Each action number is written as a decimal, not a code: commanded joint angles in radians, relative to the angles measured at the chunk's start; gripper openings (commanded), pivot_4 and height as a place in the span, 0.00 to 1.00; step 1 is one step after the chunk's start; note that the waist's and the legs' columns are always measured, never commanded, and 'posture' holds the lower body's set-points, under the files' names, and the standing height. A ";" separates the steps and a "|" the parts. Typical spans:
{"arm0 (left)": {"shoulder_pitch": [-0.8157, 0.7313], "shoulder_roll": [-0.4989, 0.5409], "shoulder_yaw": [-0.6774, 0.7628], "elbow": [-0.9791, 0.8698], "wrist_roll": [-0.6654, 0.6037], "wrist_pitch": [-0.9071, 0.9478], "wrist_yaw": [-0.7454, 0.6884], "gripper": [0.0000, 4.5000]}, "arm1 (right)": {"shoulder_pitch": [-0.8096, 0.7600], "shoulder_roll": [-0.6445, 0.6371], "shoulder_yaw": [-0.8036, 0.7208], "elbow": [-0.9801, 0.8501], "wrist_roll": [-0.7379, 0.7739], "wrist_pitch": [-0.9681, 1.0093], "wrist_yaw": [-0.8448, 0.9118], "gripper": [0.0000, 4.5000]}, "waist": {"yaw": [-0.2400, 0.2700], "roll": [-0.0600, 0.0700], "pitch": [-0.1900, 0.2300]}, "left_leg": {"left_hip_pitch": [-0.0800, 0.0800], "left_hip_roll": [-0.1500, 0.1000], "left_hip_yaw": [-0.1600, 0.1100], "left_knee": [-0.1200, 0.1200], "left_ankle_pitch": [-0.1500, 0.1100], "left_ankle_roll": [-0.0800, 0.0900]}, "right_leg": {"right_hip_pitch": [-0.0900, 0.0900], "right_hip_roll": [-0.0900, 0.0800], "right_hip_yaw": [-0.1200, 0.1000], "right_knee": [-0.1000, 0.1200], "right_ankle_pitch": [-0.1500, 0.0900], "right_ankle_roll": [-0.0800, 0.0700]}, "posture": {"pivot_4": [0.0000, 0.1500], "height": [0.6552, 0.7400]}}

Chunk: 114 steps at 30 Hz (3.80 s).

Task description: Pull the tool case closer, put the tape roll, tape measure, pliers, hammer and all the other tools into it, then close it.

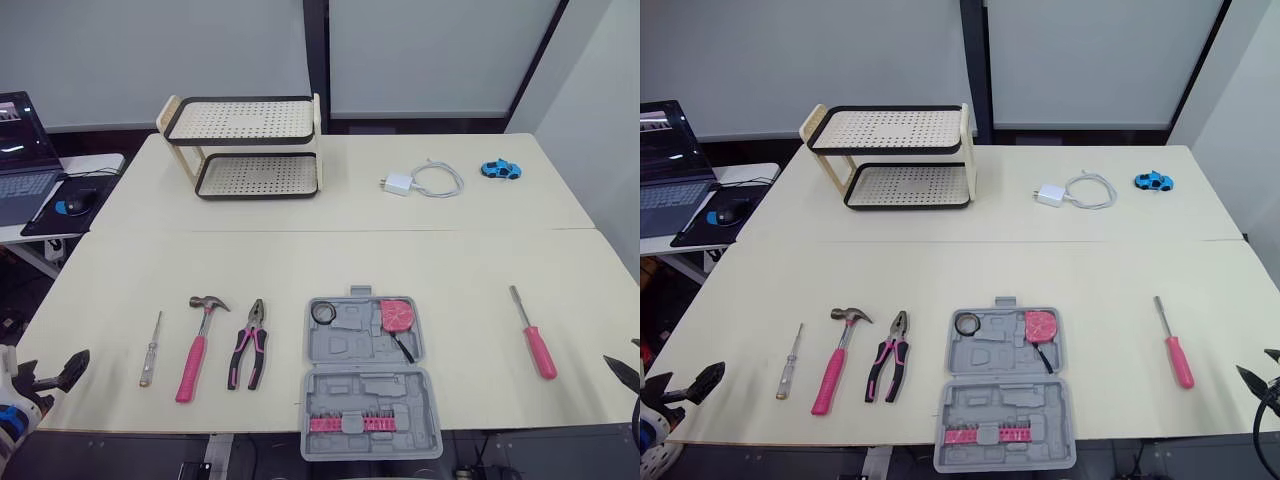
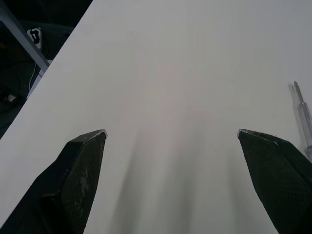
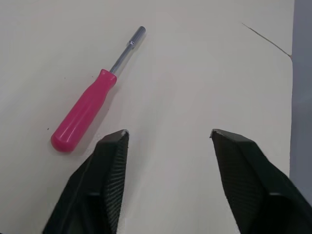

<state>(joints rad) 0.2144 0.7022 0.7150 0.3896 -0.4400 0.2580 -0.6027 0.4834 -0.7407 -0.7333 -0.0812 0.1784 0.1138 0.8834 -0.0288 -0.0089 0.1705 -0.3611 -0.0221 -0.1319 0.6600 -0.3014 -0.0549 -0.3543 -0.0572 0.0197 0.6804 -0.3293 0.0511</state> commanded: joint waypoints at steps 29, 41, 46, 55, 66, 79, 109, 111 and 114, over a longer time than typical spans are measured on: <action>0.063 0.499 -0.115 0.248 0.130 -0.302 -0.699 1.00 | -0.107 -0.482 0.042 0.151 0.024 -0.222 0.538 0.99 | 0.001 0.002 0.001 | -0.001 -0.001 0.006 -0.001 0.000 0.000 | 0.001 0.001 -0.003 -0.003 0.000 -0.001 | 1.00 1.00; -0.005 0.503 -0.181 0.270 0.152 -0.314 -0.774 1.00 | -0.150 -0.494 0.067 0.106 0.042 -0.156 0.561 0.99 | -0.021 0.002 0.002 | -0.001 0.000 0.008 -0.001 -0.001 0.001 | -0.002 0.003 -0.001 -0.001 -0.001 -0.001 | 1.00 1.00; 0.023 0.502 -0.160 0.269 0.142 -0.291 -0.763 1.00 | -0.170 -0.516 0.081 0.111 0.049 -0.107 0.596 0.99 | -0.021 0.002 0.002 | -0.001 0.000 0.008 -0.001 -0.001 0.001 | -0.002 0.002 -0.001 0.000 -0.001 0.000 | 1.00 1.00; 0.022 0.478 -0.136 0.215 0.110 -0.212 -0.709 1.00 | -0.187 -0.507 0.078 0.090 0.049 -0.091 0.592 0.99 | -0.020 0.002 0.002 | -0.001 0.000 0.008 -0.001 -0.001 0.001 | -0.002 0.002 -0.001 0.000 -0.001 0.000 | 1.00 1.00; 0.197 0.231 0.043 -0.258 0.010 0.075 -0.447 1.00 | -0.292 -0.497 0.154 -0.135 0.171 0.077 0.546 0.99 | -0.022 0.002 0.002 | -0.001 0.003 0.006 0.000 -0.001 0.001 | -0.002 0.001 0.001 0.000 -0.001 0.000 | 1.00 1.00; 0.298 -0.172 -0.125 -0.964 -0.092 0.341 -0.053 1.00 | -0.722 -0.461 0.525 -0.341 0.437 0.402 0.478 0.99 | 0.015 0.001 0.002 | -0.004 0.000 -0.001 0.001 -0.001 0.001 | -0.001 -0.005 -0.001 -0.003 0.000 0.000 | 1.00 1.00; -0.020 -0.426 -0.688 -0.893 0.226 0.564 0.458 1.00 | -0.904 -0.401 0.685 -0.436 0.476 0.554 0.399 0.99 | 0.025 0.000 0.002 | -0.003 -0.001 0.000 0.002 -0.001 0.001 | 0.000 0.000 -0.003 -0.002 0.000 0.000 | 1.00 1.00; -0.021 -0.426 -0.690 -0.892 0.229 0.582 0.462 1.00 | -0.902 -0.404 0.683 -0.437 0.479 0.558 0.399 0.99 | 0.026 0.000 0.002 | -0.003 -0.001 0.000 0.002 -0.001 0.001 | 0.000 0.000 -0.003 -0.002 0.000 0.000 | 1.00 1.00; -0.024 -0.427 -0.688 -0.890 0.233 0.604 0.468 1.00 | -0.903 -0.407 0.681 -0.437 0.480 0.563 0.401 0.99 | 0.027 0.000 0.002 | -0.003 -0.001 -0.001 0.002 -0.001 0.001 | 0.000 0.000 -0.003 -0.002 0.000 0.000 | 1.00 1.00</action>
<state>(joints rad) 0.1913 0.2714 0.0282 -0.4918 -0.2191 0.8506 -0.1412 -0.4043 -1.1312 -0.0238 -0.4983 0.6493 0.6760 1.2849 -0.0021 -0.0091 0.1729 -0.3644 -0.0229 -0.1325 0.6621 -0.3022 -0.0539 -0.3547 -0.0573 0.0169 0.6779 -0.3295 0.0510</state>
